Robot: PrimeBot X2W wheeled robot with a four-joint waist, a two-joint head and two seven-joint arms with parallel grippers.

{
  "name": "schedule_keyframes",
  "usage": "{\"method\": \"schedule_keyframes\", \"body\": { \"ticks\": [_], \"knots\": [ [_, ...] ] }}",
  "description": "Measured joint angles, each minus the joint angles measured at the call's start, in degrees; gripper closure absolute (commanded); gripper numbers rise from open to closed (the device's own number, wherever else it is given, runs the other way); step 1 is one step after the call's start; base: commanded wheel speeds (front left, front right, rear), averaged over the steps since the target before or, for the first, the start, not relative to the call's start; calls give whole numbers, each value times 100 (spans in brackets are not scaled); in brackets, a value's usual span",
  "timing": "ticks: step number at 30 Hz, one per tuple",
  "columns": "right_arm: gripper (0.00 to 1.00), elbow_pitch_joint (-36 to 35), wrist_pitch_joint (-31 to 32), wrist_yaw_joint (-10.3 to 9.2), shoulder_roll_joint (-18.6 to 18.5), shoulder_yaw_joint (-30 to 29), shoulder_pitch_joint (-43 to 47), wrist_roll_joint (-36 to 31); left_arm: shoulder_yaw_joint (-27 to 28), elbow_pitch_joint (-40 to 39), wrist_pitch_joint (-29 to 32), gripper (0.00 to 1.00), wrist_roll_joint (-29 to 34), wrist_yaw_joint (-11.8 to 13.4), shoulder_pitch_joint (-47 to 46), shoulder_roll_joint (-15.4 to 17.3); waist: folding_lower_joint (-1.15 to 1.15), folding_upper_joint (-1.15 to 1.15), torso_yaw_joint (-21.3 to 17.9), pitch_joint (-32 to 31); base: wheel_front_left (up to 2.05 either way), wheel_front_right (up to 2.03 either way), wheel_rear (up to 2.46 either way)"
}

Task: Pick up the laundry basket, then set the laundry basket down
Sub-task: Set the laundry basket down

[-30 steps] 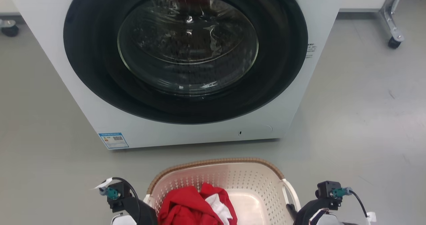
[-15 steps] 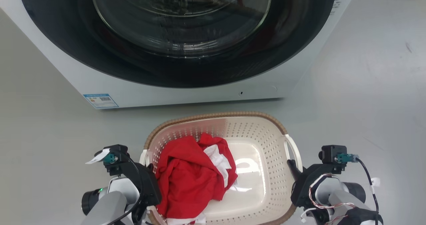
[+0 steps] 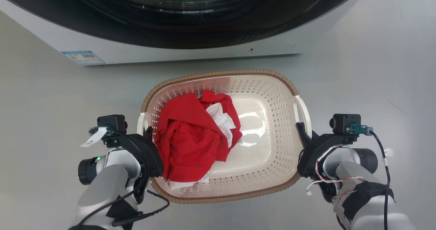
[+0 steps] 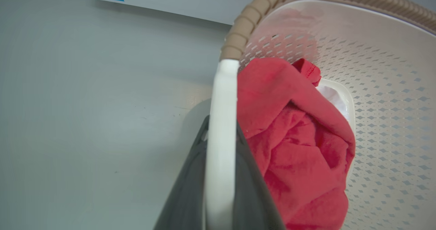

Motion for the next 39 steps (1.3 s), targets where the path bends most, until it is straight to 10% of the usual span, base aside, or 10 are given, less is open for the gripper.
{"method": "schedule_keyframes", "body": {
  "ticks": [39],
  "knots": [
    [100,188,-609,-183,40,-33,-731,-89,-111,193,-943,100,277,42,-795,21,-1,-1,-70,1749,0,0,0]
  ]
}}
